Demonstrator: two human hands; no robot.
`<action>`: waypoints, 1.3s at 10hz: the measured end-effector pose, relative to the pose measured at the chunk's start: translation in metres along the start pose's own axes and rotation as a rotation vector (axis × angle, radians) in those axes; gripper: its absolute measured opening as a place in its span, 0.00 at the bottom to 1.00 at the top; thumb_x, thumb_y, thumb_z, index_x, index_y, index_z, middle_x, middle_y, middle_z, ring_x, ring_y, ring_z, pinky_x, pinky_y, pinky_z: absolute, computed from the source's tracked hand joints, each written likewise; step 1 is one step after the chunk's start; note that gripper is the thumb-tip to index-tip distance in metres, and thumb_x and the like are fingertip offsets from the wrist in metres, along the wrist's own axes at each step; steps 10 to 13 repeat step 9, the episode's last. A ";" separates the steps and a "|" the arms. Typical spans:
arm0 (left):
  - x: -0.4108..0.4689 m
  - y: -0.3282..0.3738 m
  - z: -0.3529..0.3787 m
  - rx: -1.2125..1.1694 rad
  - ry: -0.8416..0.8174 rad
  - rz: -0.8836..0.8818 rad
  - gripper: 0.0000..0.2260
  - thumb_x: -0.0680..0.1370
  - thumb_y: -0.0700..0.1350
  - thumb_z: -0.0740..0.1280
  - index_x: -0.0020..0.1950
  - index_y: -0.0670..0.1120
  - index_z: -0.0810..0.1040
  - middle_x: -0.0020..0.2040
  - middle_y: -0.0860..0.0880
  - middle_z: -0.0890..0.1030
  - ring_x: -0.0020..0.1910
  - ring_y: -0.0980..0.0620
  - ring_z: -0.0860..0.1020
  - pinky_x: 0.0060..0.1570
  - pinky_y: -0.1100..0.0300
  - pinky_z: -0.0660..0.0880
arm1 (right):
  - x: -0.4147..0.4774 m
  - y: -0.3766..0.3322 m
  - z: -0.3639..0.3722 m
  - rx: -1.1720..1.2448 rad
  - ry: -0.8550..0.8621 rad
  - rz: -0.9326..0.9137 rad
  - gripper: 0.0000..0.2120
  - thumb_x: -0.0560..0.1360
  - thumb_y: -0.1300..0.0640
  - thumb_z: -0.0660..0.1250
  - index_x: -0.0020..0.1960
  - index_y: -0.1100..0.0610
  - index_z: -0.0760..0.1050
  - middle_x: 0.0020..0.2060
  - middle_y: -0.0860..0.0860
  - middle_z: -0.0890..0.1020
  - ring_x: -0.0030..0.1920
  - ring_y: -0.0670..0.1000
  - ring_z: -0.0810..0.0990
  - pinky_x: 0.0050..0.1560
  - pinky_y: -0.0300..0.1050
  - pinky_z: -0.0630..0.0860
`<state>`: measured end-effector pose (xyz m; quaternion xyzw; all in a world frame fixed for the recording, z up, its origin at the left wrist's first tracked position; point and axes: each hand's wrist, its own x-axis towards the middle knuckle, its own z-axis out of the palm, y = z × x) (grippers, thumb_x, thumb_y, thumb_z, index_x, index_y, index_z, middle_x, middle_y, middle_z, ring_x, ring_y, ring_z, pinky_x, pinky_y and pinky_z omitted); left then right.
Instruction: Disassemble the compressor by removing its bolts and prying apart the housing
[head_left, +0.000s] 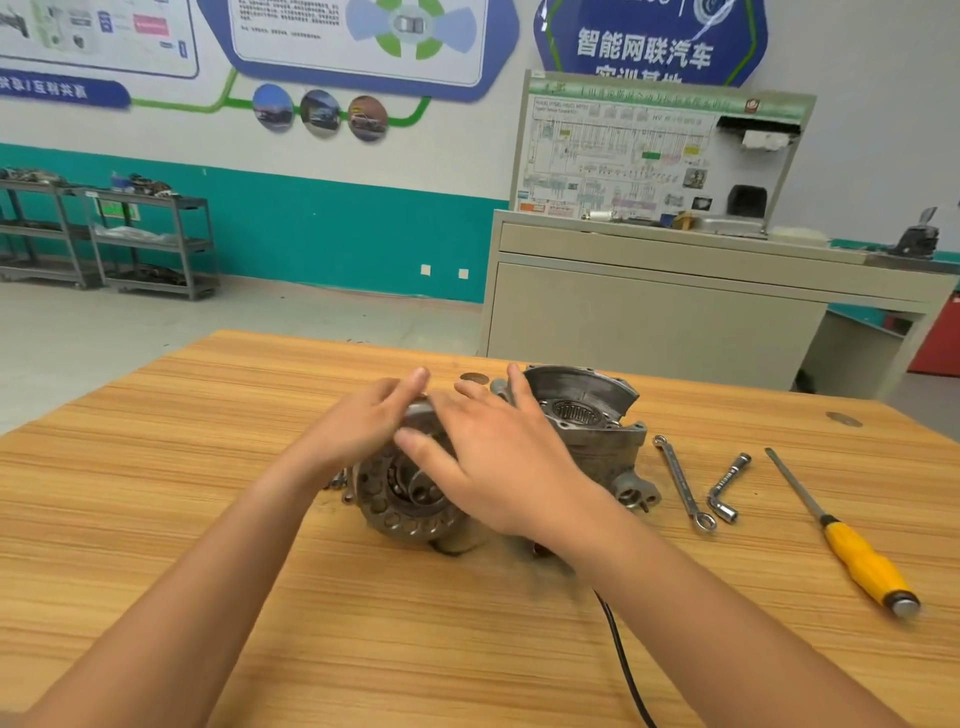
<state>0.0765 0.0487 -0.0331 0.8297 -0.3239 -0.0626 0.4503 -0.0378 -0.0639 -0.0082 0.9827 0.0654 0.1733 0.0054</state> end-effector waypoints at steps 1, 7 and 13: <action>0.009 -0.005 -0.003 -0.031 0.025 -0.072 0.35 0.71 0.69 0.45 0.64 0.50 0.75 0.63 0.50 0.75 0.52 0.59 0.76 0.48 0.69 0.69 | 0.000 0.006 0.000 0.040 0.023 0.052 0.28 0.79 0.41 0.44 0.71 0.57 0.62 0.69 0.52 0.69 0.72 0.48 0.58 0.69 0.53 0.33; 0.046 -0.016 0.002 0.040 -0.055 0.152 0.17 0.81 0.57 0.49 0.66 0.61 0.71 0.76 0.52 0.58 0.74 0.53 0.57 0.62 0.58 0.55 | -0.035 0.052 -0.015 0.131 0.175 0.277 0.23 0.79 0.45 0.47 0.69 0.51 0.67 0.66 0.46 0.72 0.69 0.43 0.63 0.70 0.48 0.35; 0.043 -0.007 -0.001 0.007 0.078 0.186 0.19 0.83 0.51 0.47 0.66 0.51 0.72 0.75 0.52 0.62 0.73 0.51 0.61 0.66 0.59 0.57 | -0.071 0.059 -0.064 0.345 0.490 0.356 0.19 0.76 0.46 0.58 0.64 0.51 0.73 0.56 0.40 0.77 0.59 0.45 0.75 0.69 0.47 0.61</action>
